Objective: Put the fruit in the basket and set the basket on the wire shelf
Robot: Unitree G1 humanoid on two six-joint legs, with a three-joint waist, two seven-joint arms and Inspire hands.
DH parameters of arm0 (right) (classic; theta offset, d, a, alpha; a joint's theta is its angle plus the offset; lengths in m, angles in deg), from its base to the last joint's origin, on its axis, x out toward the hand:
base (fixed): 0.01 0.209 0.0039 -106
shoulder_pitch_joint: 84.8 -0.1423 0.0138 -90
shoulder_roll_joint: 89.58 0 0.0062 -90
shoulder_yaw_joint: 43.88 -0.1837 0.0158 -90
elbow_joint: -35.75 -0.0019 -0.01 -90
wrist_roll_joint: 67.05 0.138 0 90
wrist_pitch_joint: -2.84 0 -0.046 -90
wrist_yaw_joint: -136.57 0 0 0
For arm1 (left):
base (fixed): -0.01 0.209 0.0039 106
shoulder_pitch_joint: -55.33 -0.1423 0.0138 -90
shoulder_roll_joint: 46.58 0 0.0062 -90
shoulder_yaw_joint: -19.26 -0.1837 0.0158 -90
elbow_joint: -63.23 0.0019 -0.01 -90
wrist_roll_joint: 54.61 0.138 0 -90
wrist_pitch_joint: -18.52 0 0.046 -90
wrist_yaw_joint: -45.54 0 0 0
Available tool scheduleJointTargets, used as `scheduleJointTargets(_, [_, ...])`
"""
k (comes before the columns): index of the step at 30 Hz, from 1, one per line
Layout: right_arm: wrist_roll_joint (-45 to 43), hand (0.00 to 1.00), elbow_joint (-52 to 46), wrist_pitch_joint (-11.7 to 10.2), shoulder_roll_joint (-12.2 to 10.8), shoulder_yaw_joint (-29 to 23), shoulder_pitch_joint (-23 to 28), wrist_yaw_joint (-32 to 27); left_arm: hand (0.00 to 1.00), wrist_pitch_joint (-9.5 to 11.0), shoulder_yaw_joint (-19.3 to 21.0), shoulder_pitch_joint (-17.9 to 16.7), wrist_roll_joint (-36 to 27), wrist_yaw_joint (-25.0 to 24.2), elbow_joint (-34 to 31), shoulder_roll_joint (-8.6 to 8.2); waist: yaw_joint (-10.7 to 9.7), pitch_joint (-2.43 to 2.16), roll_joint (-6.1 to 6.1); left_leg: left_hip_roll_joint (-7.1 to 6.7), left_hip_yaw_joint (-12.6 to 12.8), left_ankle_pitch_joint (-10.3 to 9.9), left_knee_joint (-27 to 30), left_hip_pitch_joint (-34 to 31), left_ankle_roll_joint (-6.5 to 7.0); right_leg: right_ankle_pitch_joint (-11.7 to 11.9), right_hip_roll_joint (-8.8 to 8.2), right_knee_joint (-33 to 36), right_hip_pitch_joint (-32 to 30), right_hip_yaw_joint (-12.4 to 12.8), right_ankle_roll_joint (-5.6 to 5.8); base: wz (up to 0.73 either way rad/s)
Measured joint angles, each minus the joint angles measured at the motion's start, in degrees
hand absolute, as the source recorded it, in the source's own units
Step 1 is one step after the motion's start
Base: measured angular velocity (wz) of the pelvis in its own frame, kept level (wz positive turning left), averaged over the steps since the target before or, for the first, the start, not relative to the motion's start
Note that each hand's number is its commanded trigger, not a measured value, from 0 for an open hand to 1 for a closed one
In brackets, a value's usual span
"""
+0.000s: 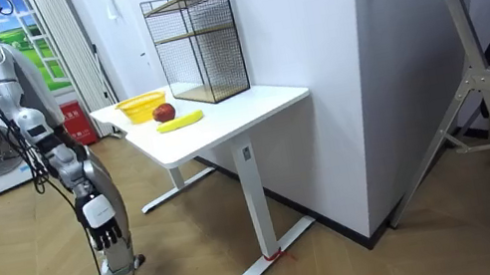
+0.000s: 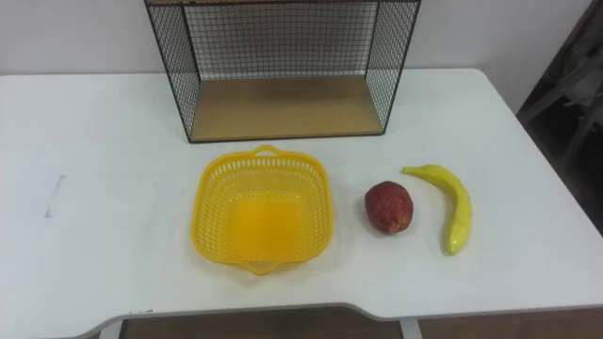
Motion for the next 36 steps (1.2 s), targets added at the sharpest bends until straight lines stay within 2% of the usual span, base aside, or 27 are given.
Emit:
scheduleJointTargets(7, [0.84,0.0,-0.36,0.23,-0.1,-1.1,0.08,-0.49,0.0,0.03,-0.02,-0.06,-0.03,-0.35,-0.1,-0.24,0.01,0.09,0.66,0.12,0.04,-0.02,-0.44,0.35,0.0,0.34,0.37,-0.74,0.42,0.42,0.0,-0.01])
scheduleJointTargets(10, [4.5,0.0,-0.37,-0.03,-0.02,-2.89,-0.53,-2.46,0.0,0.09,1.11,-0.04,-0.04,0.01,-0.14,-0.65,0.14,0.06,0.75,0.1,0.05,-0.02,-0.61,0.52,-0.01,0.35,0.39,-0.76,0.43,0.45,-0.01,0.0])
scheduleJointTargets(16, [15.2,0.0,-0.43,-0.53,0.0,-5.33,-1.11,-7.39,0.0,0.04,2.79,0.01,0.18,0.03,-0.83,-1.18,0.27,0.07,0.97,0.17,-0.02,-0.02,-0.87,0.44,-0.01,0.46,0.51,-1.54,0.67,0.47,-0.04,0.0])
scheduleJointTargets(19, [24.49,0.0,-0.41,-1.01,0.27,-7.79,-0.45,-10.22,0.0,0.58,4.43,-0.53,0.15,0.04,-0.89,-1.2,0.18,0.09,0.94,0.18,0.02,-0.01,-0.96,0.54,-0.02,0.49,0.55,-1.7,0.76,0.57,-0.06,-0.03])
scheduleJointTargets(21, [33.83,0.0,-0.69,-2.82,0.12,-10.53,-0.35,-11.54,0.0,1.11,5.49,-0.94,0.2,0.06,-1.02,-1.23,-0.09,0.16,0.8,0.15,0.05,-0.01,-0.96,0.62,-0.02,0.49,0.53,-1.71,0.75,0.65,-0.06,-0.02])
scheduleJointTargets(24, [43.3,0.0,-0.64,-4.7,-0.29,-13.93,-0.63,-12.31,0.0,1.73,6.73,-1.46,0.12,0.06,-1.02,-1.2,-0.44,0.22,0.7,0.12,0.04,-0.01,-0.96,0.71,-0.02,0.49,0.52,-1.79,0.88,0.61,-0.05,0.0])
scheduleJointTargets(28, [52.85,0.0,-0.4,-5.42,-0.25,-19.94,-1.5,-13.71,0.0,2.7,10.06,-2.49,0.19,0.15,-0.66,-1.33,-1.49,0.28,0.71,0.13,0.02,-0.01,-0.95,0.81,-0.02,0.49,0.51,-1.88,1.02,0.59,-0.05,0.0])
scheduleJointTargets(30, [58.28,0.0,-0.53,-6.56,-0.19,-24.22,-1.22,-15.13,0.0,3.48,13.42,-3.36,0.16,0.74,-0.76,-1.34,-2.18,0.42,0.62,0.13,-0.03,-0.01,-0.96,1.15,-0.02,0.48,0.5,-2.03,1.48,0.43,-0.04,0.02])
scheduleJointTargets(33, [65.19,0.0,-0.69,-7.58,-0.12,-28.81,-1.28,-17.27,0.0,4.42,15.14,-4.26,-0.02,2.91,-0.83,-1.33,-4.16,0.41,0.55,0.12,-0.18,-0.01,-0.97,1.0,-0.02,0.52,0.56,-2.64,1.79,0.39,0.08,0.06])
scheduleJointTargets(36, [70.33,0.0,-0.75,-8.62,0.15,-33.71,-1.22,-20.62,0.0,5.66,16.91,-4.49,0.01,5.01,-0.86,-1.3,-4.89,0.37,0.45,0.1,0.05,-0.01,-1.03,0.77,-0.01,0.63,0.55,-2.58,1.45,0.44,0.13,-0.01])
